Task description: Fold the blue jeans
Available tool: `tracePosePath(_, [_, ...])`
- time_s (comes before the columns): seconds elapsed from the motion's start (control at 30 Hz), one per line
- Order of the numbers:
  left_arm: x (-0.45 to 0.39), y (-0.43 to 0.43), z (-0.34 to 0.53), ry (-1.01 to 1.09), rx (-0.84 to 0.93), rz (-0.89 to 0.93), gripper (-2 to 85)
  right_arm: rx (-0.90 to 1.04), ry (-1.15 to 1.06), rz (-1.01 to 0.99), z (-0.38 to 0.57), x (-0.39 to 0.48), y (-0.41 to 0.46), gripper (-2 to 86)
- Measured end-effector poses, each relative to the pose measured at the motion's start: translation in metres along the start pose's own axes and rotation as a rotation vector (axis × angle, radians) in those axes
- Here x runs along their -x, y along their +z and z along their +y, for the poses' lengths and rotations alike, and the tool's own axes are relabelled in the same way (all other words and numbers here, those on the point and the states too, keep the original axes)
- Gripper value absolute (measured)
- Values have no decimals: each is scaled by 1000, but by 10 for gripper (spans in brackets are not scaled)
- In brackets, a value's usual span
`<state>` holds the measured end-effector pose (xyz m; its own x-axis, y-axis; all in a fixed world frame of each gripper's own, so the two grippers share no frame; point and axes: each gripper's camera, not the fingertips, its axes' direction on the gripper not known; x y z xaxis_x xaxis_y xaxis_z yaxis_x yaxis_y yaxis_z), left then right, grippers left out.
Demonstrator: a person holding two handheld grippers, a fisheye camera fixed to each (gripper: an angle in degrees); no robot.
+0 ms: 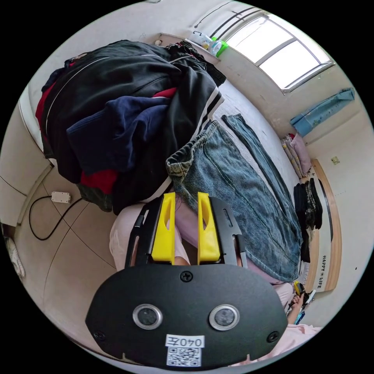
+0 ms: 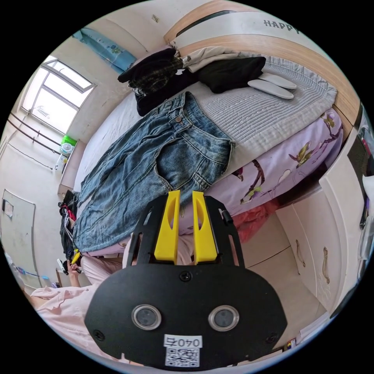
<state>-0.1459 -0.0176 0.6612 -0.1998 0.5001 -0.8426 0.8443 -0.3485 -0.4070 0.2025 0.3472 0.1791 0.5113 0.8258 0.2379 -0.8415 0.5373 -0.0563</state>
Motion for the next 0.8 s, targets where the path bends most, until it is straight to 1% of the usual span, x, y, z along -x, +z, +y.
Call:
tracePosePath(0.23, [13, 15, -10, -18, 19, 6, 47, 1, -42, 19, 0, 16, 6, 52])
tracePosePath(0.33, [18, 15, -10, -32, 2, 27, 46, 5, -61, 34, 1, 24, 7, 50])
tracePosePath(0.5, [30, 0, -3, -39, -74, -23, 45, 1, -87, 57, 2, 35, 7, 49])
tracePosePath(0.63, [32, 8, -11, -20, -58, 31, 69, -6, -101, 54, -1, 43, 10, 45])
tracePosePath(0.8, [34, 13, -14, -26, -59, 5, 46, -8, -120, 44, -3, 53, 19, 44])
